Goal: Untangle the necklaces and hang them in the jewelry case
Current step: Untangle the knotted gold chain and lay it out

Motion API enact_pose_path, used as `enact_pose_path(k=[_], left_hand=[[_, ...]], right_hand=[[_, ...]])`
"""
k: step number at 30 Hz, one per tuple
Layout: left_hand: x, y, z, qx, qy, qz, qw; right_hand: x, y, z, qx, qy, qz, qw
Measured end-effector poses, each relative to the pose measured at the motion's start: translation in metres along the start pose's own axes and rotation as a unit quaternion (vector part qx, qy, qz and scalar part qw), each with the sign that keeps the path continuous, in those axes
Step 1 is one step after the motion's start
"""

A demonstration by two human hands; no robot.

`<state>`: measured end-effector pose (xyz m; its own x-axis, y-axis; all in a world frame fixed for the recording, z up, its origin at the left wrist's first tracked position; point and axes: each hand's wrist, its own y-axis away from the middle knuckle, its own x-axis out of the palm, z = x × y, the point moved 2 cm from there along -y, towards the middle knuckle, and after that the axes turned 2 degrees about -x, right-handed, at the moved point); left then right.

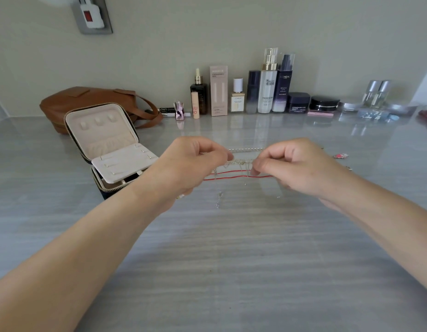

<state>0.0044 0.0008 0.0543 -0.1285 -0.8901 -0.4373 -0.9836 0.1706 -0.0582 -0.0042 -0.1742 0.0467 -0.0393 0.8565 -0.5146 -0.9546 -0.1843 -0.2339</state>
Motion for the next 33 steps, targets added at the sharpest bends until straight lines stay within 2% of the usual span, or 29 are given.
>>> enact_pose_path(k=[5,9,15,18,21,23,29,33], left_hand=[[0.0042,0.0033,-0.0008,0.021,-0.008,0.031,0.999],[0.0048,0.0027,0.0001,0.024,-0.002,0.025,0.999],[0.0053,0.0032,-0.0001,0.024,-0.012,0.029,0.999],[0.0064,0.0034,-0.0002,0.020,-0.028,0.031,0.999],[0.0074,0.0029,0.0015,0.017,-0.041,0.024,0.999],[0.0081,0.0034,0.0020,0.014,-0.040,0.025,0.999],[0.0071,0.0031,0.0020,0.004,-0.036,0.017,0.999],[0.0032,0.0016,0.0022,-0.002,-0.030,0.011,0.999]], right_hand=[[-0.0001,0.0003,0.0002,0.005,0.002,-0.003,1.000],[0.0002,0.0008,0.0001,0.007,-0.003,0.009,1.000],[0.0032,0.0021,0.0023,-0.044,-0.033,0.027,0.998],[0.0058,0.0035,0.0026,-0.127,0.042,0.004,0.991],[0.0075,0.0049,0.0037,-0.152,0.116,-0.022,0.981],[0.0080,0.0049,0.0045,-0.150,0.140,-0.025,0.978],[0.0053,0.0038,0.0025,-0.126,0.114,-0.011,0.985],[0.0038,0.0029,0.0009,-0.116,0.147,-0.009,0.982]])
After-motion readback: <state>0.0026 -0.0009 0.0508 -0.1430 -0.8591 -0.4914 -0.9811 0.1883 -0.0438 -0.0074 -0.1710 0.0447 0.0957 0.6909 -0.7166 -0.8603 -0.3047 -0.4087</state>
